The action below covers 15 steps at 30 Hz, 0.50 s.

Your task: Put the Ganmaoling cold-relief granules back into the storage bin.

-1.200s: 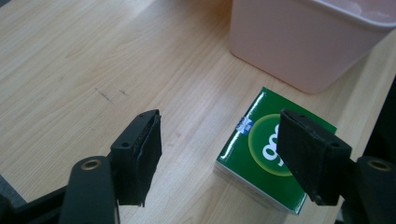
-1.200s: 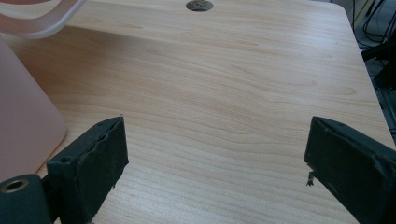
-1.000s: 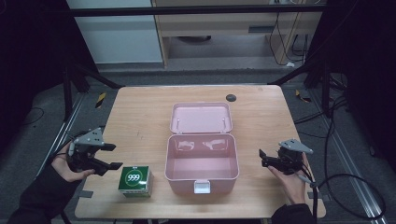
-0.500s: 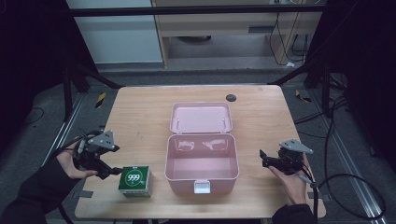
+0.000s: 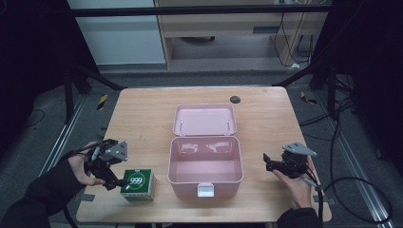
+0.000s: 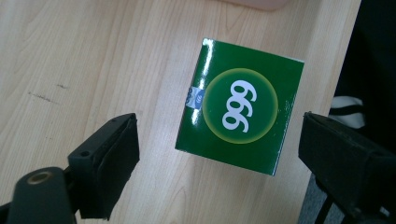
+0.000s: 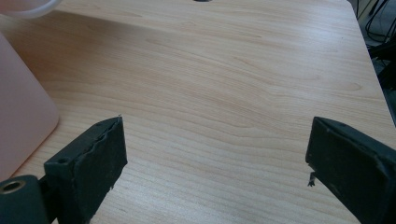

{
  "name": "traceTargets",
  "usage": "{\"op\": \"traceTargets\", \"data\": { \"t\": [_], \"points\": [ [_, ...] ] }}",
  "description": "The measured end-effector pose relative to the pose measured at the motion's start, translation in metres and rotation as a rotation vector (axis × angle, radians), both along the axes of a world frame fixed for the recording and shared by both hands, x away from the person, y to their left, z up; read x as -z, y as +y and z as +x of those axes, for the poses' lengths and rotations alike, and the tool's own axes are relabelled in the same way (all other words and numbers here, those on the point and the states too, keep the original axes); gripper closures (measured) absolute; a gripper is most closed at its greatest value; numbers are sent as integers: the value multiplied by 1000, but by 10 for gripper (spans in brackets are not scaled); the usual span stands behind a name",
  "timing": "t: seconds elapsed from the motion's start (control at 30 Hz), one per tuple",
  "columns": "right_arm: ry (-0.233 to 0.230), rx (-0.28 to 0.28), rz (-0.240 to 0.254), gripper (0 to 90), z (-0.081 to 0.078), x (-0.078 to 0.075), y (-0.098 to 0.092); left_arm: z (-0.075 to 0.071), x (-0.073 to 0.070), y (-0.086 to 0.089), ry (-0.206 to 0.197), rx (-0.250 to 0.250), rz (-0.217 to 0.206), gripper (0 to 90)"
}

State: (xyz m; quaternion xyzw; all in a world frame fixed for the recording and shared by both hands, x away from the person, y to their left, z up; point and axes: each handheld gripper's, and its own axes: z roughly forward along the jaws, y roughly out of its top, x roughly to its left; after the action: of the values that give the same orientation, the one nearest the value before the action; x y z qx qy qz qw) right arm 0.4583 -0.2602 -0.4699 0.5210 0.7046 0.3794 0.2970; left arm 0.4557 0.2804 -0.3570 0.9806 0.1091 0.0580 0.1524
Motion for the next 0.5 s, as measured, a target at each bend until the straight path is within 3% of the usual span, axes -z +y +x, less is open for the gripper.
{"op": "traceTargets", "data": {
  "t": [0.33, 0.5],
  "points": [
    [7, -5, -12, 50, 0, 1, 1, 0, 14, -10, 6, 61, 51, 99],
    [13, -10, -18, 48, 1, 2, 2, -1, 21, -13, 7, 79, 48, 72]
  ]
}}
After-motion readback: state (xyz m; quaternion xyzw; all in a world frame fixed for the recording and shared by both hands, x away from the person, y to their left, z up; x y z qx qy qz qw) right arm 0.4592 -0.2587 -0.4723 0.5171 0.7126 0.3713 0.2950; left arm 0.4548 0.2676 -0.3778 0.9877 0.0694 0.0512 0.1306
